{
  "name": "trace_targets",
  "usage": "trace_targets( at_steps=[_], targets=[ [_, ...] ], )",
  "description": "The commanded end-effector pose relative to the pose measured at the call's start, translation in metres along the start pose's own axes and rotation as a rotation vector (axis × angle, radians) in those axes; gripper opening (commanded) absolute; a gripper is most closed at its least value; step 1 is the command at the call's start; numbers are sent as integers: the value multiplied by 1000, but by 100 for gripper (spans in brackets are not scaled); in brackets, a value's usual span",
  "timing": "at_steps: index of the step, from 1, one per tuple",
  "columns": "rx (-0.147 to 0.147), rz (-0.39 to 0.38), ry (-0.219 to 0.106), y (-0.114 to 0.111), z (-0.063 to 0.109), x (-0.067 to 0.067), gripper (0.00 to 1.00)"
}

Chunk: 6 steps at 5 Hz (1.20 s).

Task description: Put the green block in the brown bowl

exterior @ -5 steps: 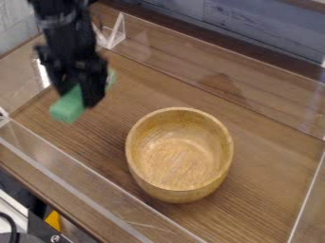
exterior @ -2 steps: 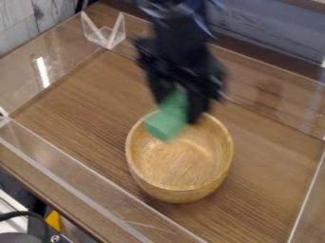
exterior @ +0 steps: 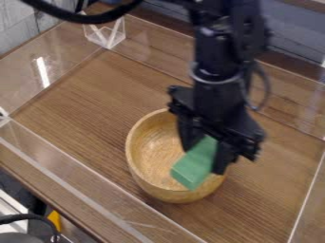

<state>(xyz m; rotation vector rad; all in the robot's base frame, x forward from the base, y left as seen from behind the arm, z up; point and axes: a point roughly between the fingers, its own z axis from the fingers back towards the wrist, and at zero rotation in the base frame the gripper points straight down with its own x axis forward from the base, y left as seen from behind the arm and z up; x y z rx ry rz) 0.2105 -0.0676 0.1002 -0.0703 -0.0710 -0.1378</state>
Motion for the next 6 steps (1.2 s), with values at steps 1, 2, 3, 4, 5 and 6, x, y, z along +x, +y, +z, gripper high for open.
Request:
trace_targets(
  at_steps=[1, 2, 3, 4, 5, 6],
  targets=[
    [19, 24, -34, 33, -2, 2, 0],
    [18, -17, -37, 35, -10, 2, 0],
    [16, -37, -40, 41, -11, 2, 0],
    [14, -38, -39, 35, -10, 9, 100],
    [12, -37, -39, 30, -12, 15, 0],
    [7, -39, -38, 24, -12, 21, 0]
  ],
)
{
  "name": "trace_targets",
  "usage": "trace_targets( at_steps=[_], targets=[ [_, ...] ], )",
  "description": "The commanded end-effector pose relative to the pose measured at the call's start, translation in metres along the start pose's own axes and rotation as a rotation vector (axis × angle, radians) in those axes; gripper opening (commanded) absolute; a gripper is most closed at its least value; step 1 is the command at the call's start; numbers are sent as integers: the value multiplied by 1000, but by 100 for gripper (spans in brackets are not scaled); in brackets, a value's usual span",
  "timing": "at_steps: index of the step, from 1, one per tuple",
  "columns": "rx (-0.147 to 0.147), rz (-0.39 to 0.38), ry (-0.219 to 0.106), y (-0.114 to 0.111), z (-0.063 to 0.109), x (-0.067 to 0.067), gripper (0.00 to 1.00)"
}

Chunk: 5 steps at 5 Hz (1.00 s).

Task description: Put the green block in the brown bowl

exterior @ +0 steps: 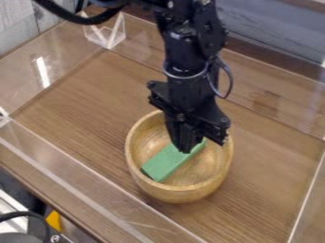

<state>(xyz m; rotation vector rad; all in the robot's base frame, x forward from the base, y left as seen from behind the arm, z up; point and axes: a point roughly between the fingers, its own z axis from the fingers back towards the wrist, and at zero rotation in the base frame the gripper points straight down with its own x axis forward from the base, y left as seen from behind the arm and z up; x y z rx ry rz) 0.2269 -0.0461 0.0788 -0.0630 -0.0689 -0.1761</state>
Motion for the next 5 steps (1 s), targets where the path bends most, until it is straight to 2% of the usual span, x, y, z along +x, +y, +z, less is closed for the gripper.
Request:
trace_targets(
  at_steps=[1, 2, 4, 5],
  targets=[
    [-7, -35, -37, 6, 10, 1, 0],
    [-18, -66, -32, 13, 12, -8, 0],
    [-23, -53, -31, 4, 8, -4, 0],
    [-26, -55, -29, 4, 13, -7, 0]
  ],
)
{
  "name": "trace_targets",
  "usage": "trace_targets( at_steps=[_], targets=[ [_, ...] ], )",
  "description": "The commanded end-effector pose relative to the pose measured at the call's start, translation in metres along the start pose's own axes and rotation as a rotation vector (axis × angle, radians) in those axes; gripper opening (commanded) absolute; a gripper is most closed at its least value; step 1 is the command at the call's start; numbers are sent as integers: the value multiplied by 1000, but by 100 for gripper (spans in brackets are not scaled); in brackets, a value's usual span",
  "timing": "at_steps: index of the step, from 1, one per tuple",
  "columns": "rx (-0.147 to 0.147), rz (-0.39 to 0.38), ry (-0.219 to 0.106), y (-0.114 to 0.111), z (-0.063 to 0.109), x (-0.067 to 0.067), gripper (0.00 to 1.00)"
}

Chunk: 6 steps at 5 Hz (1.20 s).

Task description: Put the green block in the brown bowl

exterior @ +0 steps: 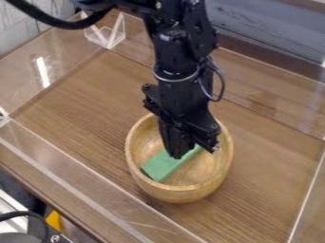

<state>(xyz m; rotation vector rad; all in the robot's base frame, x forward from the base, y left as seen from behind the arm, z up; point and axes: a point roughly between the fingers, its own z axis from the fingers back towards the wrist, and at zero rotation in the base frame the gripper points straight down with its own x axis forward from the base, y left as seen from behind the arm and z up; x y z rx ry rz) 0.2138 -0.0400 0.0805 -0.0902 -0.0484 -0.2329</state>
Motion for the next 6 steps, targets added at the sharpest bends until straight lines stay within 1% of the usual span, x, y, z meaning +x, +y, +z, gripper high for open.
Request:
trace_targets(
  at_steps=[1, 2, 3, 4, 5, 6],
  targets=[
    [2, -3, -46, 1, 16, 4, 0],
    [5, 47, -46, 8, 22, -1, 100],
    [12, 88, -49, 13, 31, 9, 100],
    [38, 144, -81, 27, 49, 21, 100],
    [80, 244, -138, 43, 78, 27, 100],
    [121, 340, -190, 62, 94, 38, 0]
  ],
)
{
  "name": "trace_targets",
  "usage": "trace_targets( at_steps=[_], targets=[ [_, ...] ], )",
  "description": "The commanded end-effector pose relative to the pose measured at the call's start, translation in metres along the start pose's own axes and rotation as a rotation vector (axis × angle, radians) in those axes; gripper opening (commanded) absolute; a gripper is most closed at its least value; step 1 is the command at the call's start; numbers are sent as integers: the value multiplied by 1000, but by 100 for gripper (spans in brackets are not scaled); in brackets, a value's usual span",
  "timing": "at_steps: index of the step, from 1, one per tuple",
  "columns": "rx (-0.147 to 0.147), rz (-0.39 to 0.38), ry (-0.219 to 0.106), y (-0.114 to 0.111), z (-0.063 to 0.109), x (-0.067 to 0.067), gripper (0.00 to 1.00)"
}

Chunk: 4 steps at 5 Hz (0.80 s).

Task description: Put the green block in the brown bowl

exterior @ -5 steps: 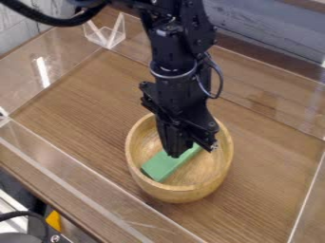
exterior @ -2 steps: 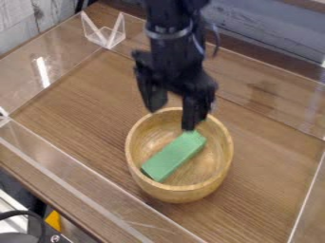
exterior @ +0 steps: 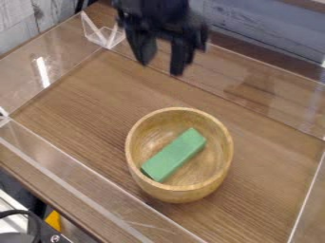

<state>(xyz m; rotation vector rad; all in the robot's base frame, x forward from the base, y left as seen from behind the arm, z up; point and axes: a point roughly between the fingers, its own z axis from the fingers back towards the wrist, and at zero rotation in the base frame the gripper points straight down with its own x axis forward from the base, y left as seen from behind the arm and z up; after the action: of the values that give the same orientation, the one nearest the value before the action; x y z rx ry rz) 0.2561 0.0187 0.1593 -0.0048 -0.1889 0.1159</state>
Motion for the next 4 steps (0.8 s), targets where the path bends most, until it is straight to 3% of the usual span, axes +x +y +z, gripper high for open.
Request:
trace_targets(
  at_steps=[1, 2, 4],
  targets=[
    [28, 21, -56, 18, -12, 15, 0],
    [39, -5, -37, 21, -38, 7, 0],
    [40, -66, -23, 23, -75, 9, 0]
  ],
)
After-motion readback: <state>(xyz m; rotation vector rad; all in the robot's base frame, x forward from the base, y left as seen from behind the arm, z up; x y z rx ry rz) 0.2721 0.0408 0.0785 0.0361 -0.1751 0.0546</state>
